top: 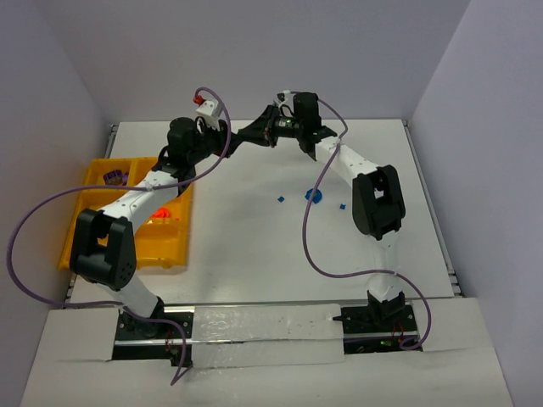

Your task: Sort the legos into containers by color

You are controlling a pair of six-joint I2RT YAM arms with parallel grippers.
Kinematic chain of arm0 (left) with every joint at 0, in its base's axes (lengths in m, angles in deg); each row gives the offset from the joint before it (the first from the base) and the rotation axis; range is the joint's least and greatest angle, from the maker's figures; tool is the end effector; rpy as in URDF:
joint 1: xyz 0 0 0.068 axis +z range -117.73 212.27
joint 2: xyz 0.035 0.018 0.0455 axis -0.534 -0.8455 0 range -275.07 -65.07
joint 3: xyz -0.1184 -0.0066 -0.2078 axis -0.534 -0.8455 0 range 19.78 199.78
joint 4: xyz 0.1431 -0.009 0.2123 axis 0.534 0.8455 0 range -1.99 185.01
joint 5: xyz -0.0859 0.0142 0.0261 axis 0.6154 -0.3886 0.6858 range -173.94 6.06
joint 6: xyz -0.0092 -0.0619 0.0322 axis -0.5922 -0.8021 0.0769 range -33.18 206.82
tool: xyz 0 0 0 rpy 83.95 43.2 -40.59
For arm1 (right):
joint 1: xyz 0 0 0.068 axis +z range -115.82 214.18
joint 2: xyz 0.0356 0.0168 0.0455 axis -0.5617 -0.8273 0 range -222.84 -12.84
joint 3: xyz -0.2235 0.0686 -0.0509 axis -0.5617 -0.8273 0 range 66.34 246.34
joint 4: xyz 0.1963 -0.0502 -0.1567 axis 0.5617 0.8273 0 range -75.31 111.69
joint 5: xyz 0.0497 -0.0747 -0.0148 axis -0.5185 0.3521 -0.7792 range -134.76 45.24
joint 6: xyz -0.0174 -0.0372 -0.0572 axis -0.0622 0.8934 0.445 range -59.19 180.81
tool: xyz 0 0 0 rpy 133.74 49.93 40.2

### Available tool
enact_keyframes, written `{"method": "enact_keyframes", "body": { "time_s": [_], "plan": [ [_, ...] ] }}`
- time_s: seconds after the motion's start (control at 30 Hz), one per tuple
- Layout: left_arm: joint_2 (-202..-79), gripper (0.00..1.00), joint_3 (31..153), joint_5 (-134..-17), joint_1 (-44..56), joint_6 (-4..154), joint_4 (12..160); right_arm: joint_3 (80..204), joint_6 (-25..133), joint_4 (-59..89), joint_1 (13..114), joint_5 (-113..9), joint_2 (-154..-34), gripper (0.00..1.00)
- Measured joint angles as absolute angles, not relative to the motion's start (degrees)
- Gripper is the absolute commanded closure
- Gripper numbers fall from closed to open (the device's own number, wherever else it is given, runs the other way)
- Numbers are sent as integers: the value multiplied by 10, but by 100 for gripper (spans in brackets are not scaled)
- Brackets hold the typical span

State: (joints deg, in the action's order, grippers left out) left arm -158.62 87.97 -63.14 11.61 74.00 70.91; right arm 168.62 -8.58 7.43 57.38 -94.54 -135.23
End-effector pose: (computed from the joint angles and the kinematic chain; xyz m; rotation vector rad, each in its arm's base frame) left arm 0.3696 -0.1612 0.2755 0.3950 1.7178 -0.7398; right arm 0.4391 0.2361 0.2564 0.1055 2.1664 1.8250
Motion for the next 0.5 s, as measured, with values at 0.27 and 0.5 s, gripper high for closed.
{"method": "enact_keyframes", "body": {
  "time_s": [0.27, 0.5],
  "plan": [
    [-1587, 100, 880, -635, 116, 733, 710, 1682, -88, 71, 574, -943, -1352, 65],
    [-1582, 100, 868, -636, 116, 730, 707, 1679, -82, 78, 573, -956, -1352, 2]
  ]
}}
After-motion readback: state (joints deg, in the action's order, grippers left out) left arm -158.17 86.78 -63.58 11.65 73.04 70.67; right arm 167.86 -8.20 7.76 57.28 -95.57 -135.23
